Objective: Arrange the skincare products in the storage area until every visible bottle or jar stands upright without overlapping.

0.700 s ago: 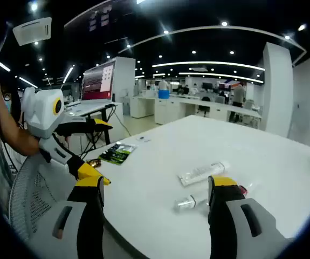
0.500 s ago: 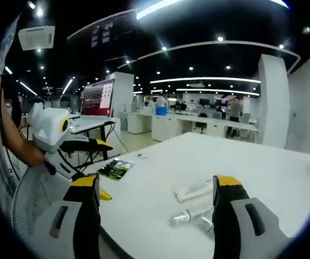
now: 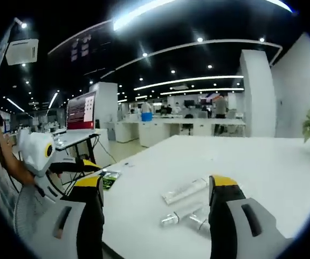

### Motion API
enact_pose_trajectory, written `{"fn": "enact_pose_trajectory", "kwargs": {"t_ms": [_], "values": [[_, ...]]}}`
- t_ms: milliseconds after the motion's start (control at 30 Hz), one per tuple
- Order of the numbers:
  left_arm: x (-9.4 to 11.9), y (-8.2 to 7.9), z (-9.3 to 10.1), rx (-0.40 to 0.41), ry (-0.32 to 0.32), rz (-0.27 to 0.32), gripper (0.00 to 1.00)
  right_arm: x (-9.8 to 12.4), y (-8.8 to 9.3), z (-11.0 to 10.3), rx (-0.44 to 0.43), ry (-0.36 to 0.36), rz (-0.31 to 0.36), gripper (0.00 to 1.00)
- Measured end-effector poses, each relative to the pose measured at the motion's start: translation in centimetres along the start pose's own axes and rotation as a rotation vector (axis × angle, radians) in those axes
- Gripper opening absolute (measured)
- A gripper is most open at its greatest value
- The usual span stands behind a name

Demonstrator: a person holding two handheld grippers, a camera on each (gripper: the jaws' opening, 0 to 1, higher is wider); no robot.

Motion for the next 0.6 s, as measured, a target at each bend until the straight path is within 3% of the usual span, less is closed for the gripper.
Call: {"fn": "enact_pose_trajectory", "kwargs": {"t_ms": [167, 233, 333, 467, 600], "values": [[-0.3, 0.6, -0.5, 0.026, -0.010, -0.034, 1.00, -0.1, -0.2, 1.0, -0.069, 0.028, 0.008, 0.77], [-0.2, 0.9, -0.3, -0.011, -0.003, -0.034, 1.00, 0.1, 0.5, 1.9, -0.162, 0.039, -0.059, 0.75], [-0.2, 1.0, 0.2, -0.059, 0.011, -0.030, 1.00, 0.1, -1.4, 3.5, -0.187, 0.044, -0.029, 0.76], [-0.5, 1.8, -0.2, -0.053, 0.001, -0.075, 1.00, -1.0, -4.8, 5.4, -0.120, -0.005, -0.007, 0.77], [-0.3, 1.9, -0.1, -0.068, -0.001, -0.075, 1.00, -3.3, -7.5, 7.2, 0.000, -0.079, -0.047, 0.76]]}}
Point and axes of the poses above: the point that each gripper's makers call its tool centre point, and the gripper's own axes: x roughly backward along the fingers, z roughly to its right, y roughly out of its underside, the point moved 2 cm from there along x, roughly backward along the fingers, and after that the axes turned 11 degrees about -y, right-handed, at the moved point
